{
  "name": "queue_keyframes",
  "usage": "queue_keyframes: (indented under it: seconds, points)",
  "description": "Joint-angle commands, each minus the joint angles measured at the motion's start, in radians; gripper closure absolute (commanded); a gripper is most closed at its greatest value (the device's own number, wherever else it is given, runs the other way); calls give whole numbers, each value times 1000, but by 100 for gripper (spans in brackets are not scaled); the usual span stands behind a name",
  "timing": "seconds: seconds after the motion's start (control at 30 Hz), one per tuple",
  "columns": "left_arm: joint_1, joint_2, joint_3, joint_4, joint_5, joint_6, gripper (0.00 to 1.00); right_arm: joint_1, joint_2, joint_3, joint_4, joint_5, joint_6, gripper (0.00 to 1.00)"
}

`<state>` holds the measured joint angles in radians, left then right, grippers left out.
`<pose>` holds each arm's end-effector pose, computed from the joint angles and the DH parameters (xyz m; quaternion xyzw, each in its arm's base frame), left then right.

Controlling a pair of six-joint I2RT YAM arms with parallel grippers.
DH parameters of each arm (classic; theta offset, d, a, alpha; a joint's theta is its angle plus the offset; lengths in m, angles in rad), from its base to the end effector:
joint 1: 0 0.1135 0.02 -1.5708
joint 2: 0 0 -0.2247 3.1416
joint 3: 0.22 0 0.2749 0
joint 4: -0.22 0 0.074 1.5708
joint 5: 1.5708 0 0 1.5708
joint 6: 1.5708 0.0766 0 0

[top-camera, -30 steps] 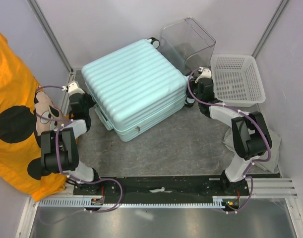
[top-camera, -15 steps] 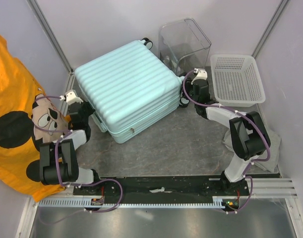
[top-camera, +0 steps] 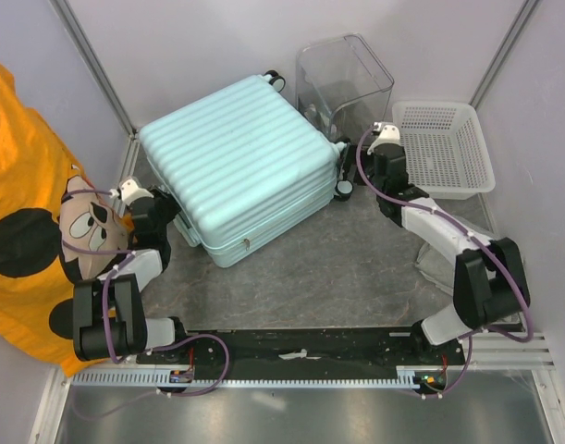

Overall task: Open, take out, and arrange the luggage
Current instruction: Adjust the luggage at the center of the board.

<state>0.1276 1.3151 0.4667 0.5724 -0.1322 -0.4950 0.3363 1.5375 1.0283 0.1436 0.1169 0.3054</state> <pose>0.3258 0.0520 0.1284 -0.2817 0.7455 -0.0581 0.6013 0.3958 0.1289 0.2060 0.0204 0.8229 0.1328 0.5521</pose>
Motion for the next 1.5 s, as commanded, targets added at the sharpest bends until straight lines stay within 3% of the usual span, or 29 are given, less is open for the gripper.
queue_keyframes:
  seconds: [0.0,0.13,0.43,0.87,1.23,1.47]
  points:
    - [-56,-80,-3,-115,135,-146,26,9,-102,73,24,-46,-17,2]
    - [-57,-122,-42,-138,151,-191,19,-9,-48,156,11,-14,-28,2]
    - [-77,-151,-112,-118,246,-274,19,-112,205,389,10,-28,15,2]
    - [-163,-246,-203,-128,295,-339,25,-267,286,504,48,-82,20,2]
    - [-163,-208,-264,-109,204,-427,42,-269,222,435,79,-115,18,2]
    - [-141,-50,-221,-28,287,-471,49,-269,119,342,96,-161,20,2]
